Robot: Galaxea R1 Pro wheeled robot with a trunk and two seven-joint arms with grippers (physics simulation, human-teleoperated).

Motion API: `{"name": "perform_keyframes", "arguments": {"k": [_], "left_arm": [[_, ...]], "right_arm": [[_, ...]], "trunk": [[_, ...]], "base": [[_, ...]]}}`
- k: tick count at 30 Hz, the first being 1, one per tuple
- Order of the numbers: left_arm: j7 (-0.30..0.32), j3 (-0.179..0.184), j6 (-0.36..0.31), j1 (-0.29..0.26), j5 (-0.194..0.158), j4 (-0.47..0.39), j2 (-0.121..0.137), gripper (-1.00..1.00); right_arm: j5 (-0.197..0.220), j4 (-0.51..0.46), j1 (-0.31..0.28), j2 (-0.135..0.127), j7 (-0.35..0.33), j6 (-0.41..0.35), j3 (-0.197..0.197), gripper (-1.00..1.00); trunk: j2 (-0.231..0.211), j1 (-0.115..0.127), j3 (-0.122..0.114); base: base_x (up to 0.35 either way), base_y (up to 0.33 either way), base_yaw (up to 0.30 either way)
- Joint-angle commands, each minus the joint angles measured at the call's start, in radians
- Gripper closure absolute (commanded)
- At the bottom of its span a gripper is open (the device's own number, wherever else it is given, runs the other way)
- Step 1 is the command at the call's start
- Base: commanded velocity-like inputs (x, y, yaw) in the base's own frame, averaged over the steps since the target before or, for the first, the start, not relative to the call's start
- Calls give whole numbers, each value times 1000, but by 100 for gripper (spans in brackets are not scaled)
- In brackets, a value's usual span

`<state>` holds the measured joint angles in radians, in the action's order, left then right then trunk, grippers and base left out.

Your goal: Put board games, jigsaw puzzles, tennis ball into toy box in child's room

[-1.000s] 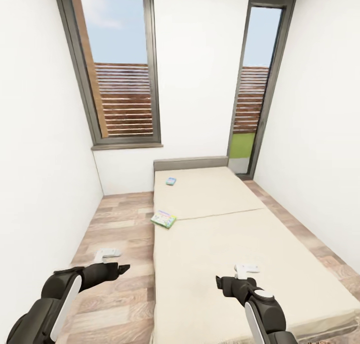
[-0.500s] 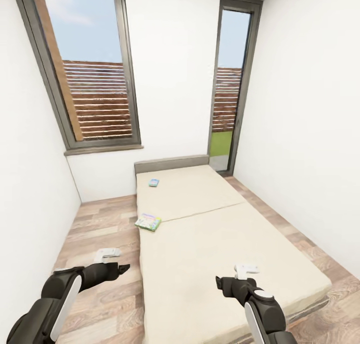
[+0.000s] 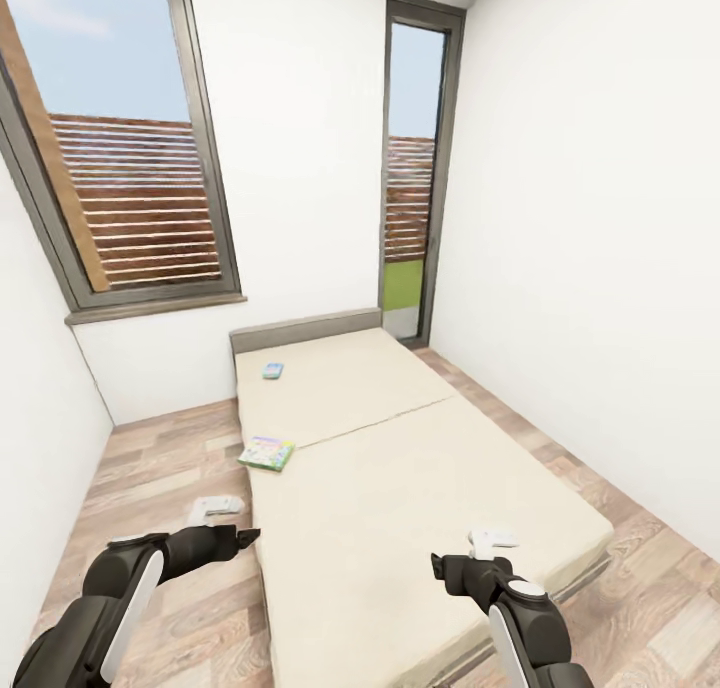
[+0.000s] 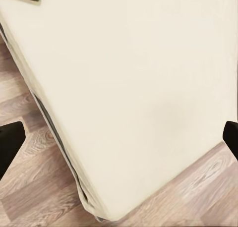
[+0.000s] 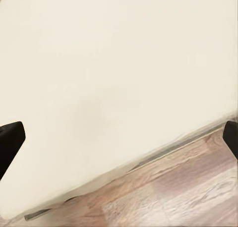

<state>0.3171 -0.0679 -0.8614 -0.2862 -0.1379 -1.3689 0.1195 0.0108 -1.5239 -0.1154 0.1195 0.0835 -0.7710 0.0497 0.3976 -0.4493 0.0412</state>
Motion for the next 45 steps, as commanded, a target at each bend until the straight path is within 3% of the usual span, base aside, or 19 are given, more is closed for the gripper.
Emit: {"name": "perform_keyframes", "arguments": {"k": [1,19,35,45], "left_arm": [[-1,-2,-7,-1,-8,-1,0,-100],[-1,-1,-7,-1,-8,0,0,-100],[-1,-2,-7,-1,-8,-1,0,-100],[-1,-3,-7,-1,-8,-1,0,-100]], "right_arm": [[1,-1,-1,0,6,-5,1,-100],[1,0,-1,0,6,-4,1,-100],[0,-1,-1,-2,7,40,4,-100],[0,-1,-1,-1,6,39,4,-100]], "trunk": [[2,-1,2],[2,-1,2],[2,-1,2],[2,-1,2]], "base": [[0,76,-280],[0,233,-279],[0,273,-59],[0,59,-235]]}}
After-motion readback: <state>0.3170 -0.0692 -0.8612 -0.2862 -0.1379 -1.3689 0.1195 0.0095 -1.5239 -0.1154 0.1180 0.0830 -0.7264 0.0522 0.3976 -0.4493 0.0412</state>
